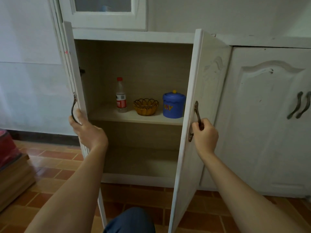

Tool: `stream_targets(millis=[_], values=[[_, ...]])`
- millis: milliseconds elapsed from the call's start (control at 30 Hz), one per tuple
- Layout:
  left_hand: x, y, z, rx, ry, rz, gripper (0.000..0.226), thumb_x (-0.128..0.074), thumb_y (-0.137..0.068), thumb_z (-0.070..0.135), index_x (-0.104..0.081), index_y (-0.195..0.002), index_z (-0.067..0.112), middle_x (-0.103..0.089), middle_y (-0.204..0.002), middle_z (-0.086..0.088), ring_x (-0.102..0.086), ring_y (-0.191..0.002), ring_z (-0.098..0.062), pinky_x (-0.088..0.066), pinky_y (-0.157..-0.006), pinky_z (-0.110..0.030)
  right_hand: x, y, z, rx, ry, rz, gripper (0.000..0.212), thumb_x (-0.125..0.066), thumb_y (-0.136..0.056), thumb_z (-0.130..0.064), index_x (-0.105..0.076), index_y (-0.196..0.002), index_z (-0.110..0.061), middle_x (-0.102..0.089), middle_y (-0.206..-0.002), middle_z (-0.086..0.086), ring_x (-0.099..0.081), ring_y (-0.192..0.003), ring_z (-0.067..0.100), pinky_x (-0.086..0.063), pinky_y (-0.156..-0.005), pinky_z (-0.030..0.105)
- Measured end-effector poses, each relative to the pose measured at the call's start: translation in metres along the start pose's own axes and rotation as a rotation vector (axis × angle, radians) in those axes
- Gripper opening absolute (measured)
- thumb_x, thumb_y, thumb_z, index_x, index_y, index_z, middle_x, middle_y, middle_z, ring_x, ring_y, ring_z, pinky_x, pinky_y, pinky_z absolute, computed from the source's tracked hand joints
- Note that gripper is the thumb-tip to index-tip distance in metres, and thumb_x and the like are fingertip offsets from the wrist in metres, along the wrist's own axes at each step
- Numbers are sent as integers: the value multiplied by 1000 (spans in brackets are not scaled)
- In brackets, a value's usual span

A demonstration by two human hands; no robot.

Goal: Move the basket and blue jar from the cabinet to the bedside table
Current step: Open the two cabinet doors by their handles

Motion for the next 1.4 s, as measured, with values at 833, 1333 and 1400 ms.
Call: stream_targets(millis=[833,1333,1400], values=[[-20,22,-15,-518,-522,-210,57,-62,-72,-6,-46,-127,4,-7,-153,-19,14,-140,-25,25,-108,-31,-6,0,5,43,-34,7,18,-54,-89,-13,-53,-70,-12,-55,-61,6,-52,-55,18,-40,-51,23],[-77,120,96,-682,251,-754,42,-47,-93,20,-43,-131,35,-47,-137,5,-27,-134,-10,-4,-115,-45,10,-1,14,67,-18,13,14,-55,-88,-14,-57,-75,-12,-58,-64,3,-56,-59,18,-50,-56,33],[-81,130,103,-678,323,-860,38,-44,-95,20,-45,-129,35,-49,-136,5,-29,-132,-10,-6,-114,-45,16,-1,17,78,-16,24,14,-55,-88,-14,-57,-75,-11,-56,-64,1,-55,-58,17,-48,-55,31]])
Point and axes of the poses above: each hand's wrist, its own y-axis away from the middle knuckle, its own x-axis out of the back of the hand, z = x × y, the point moved 1 cm from there along -y, towards the middle knuckle
